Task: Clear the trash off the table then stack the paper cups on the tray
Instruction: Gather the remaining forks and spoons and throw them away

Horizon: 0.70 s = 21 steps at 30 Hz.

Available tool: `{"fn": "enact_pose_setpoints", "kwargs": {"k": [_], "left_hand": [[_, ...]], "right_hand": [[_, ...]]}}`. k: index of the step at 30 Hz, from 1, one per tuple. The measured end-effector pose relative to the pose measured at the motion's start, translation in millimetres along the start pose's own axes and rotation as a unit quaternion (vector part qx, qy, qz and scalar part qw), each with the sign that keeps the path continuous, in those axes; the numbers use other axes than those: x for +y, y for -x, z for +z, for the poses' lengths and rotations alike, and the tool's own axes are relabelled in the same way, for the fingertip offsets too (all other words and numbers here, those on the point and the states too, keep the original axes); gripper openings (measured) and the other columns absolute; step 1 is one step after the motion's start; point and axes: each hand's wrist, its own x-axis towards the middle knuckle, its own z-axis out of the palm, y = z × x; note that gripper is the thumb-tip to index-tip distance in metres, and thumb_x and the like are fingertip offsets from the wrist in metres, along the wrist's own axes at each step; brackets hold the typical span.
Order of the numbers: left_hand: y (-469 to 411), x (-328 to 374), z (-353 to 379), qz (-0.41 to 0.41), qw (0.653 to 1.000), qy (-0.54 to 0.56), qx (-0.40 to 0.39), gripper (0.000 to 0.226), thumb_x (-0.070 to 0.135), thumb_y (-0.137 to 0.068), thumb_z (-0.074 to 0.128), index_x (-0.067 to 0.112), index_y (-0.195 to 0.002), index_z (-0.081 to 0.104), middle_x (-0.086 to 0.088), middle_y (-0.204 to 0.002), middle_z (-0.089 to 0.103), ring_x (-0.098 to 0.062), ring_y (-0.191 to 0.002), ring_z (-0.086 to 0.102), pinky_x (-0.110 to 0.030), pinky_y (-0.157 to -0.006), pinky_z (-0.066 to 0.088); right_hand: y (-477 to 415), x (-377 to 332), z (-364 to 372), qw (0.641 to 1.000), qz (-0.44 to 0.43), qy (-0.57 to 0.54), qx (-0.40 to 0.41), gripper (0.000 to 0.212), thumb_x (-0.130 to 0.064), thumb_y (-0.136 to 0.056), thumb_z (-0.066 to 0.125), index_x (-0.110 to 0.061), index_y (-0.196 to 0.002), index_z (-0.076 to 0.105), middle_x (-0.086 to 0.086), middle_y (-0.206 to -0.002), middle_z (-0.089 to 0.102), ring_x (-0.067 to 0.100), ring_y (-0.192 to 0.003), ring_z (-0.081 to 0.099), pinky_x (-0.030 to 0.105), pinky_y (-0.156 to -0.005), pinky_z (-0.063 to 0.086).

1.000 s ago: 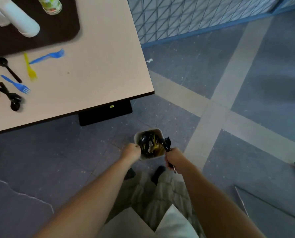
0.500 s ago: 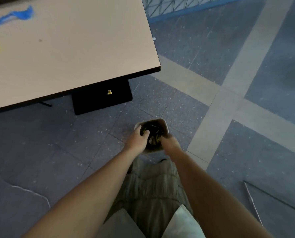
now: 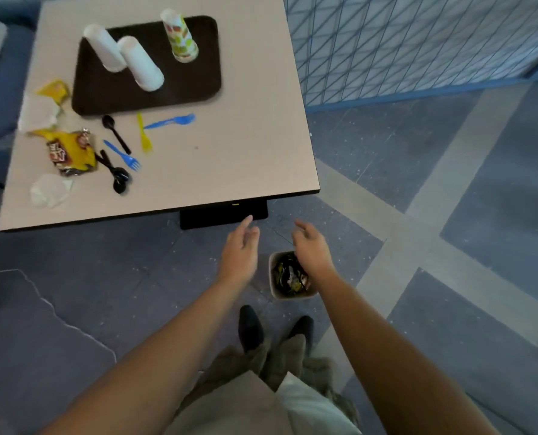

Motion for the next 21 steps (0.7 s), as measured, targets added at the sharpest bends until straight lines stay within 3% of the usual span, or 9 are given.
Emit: {"fn": "enact_pose_setpoints", "kwargs": {"k": [2, 5, 7, 9, 12, 16, 19, 21], "left_hand": [[3.9, 13.0, -23.6, 0.021, 0.999, -0.002, 0.031, 0.048, 0.044, -0.109, 0.04, 0.031, -0.155, 0.042, -0.003, -0.135, 0.055, -0.015, -0.119, 0.055, -0.03, -0.097, 0.039], [6.9, 26.4, -64.2, 0.023, 0.998, 0.021, 0.059, 0.05, 0.048, -0.108, 0.039, 0.033, -0.156, 0.041, -0.001, -0.139, 0.052, -0.012, -0.123, 0.053, -0.032, -0.106, 0.04], [5.9, 30.1, -92.2, 0.025, 0.996, 0.051, 0.076, 0.053, 0.054, -0.105, 0.039, 0.037, -0.154, 0.042, 0.003, -0.133, 0.053, -0.016, -0.126, 0.056, -0.044, -0.112, 0.044], [1.1, 30.2, -122.5, 0.024, 0.993, 0.067, 0.097, 0.05, 0.054, -0.104, 0.039, 0.041, -0.152, 0.043, 0.008, -0.128, 0.052, -0.017, -0.123, 0.058, -0.05, -0.109, 0.047], [-12.4, 25.3, -171.3, 0.01, 0.989, 0.092, 0.112, 0.049, 0.058, -0.1, 0.041, 0.049, -0.148, 0.045, 0.005, -0.139, 0.048, -0.018, -0.127, 0.056, -0.052, -0.108, 0.049], [-47.9, 12.7, -239.6, 0.002, 0.993, 0.078, 0.094, 0.051, 0.054, -0.101, 0.044, 0.045, -0.151, 0.043, -0.001, -0.142, 0.051, -0.022, -0.129, 0.055, -0.053, -0.109, 0.048], [-78.0, 12.3, -288.8, 0.009, 0.996, 0.049, 0.079, 0.05, 0.046, -0.103, 0.046, 0.039, -0.152, 0.043, 0.001, -0.127, 0.059, -0.021, -0.117, 0.06, -0.053, -0.104, 0.051], [-95.9, 13.8, -314.3, 0.011, 0.997, 0.043, 0.068, 0.047, 0.038, -0.107, 0.047, 0.035, -0.153, 0.043, 0.003, -0.125, 0.06, -0.02, -0.111, 0.063, -0.05, -0.103, 0.052]], "right_hand": [[5.5, -25.0, 10.9, 0.999, -0.036, -0.002, -0.008, 0.042, -0.029, -0.105, 0.045, -0.026, -0.146, 0.05, 0.0, -0.116, 0.061, 0.007, -0.077, 0.06, 0.03, -0.078, 0.05], [11.8, -63.7, 36.6, 0.997, -0.069, 0.0, -0.026, 0.039, -0.028, -0.105, 0.047, -0.022, -0.143, 0.054, 0.002, -0.12, 0.064, 0.011, -0.09, 0.061, 0.029, -0.085, 0.048], [15.1, -87.2, 58.9, 0.995, -0.089, 0.009, -0.04, 0.037, -0.026, -0.105, 0.048, -0.021, -0.14, 0.057, 0.001, -0.119, 0.065, 0.008, -0.091, 0.059, 0.024, -0.082, 0.045], [15.2, -107.9, 85.4, 0.993, -0.102, 0.019, -0.058, 0.036, -0.025, -0.104, 0.048, -0.02, -0.139, 0.058, -0.003, -0.122, 0.063, -0.001, -0.092, 0.057, 0.022, -0.083, 0.044], [9.0, -135.7, 130.4, 0.989, -0.122, 0.047, -0.075, 0.039, -0.026, -0.103, 0.046, -0.022, -0.141, 0.057, -0.003, -0.131, 0.062, 0.007, -0.104, 0.059, 0.029, -0.095, 0.047], [-14.6, -172.5, 195.5, 0.983, -0.136, 0.093, -0.079, 0.041, -0.026, -0.103, 0.045, -0.024, -0.143, 0.055, -0.002, -0.14, 0.057, 0.01, -0.106, 0.058, 0.018, -0.081, 0.045], [-35.7, -202.3, 238.7, 0.98, -0.134, 0.129, -0.072, 0.042, -0.024, -0.102, 0.046, -0.026, -0.143, 0.054, 0.004, -0.145, 0.055, 0.019, -0.128, 0.054, 0.03, -0.103, 0.042], [-47.9, -220.8, 260.8, 0.979, -0.125, 0.148, -0.069, 0.044, -0.022, -0.102, 0.046, -0.027, -0.145, 0.051, 0.006, -0.143, 0.055, 0.021, -0.126, 0.054, 0.031, -0.102, 0.042]]}}
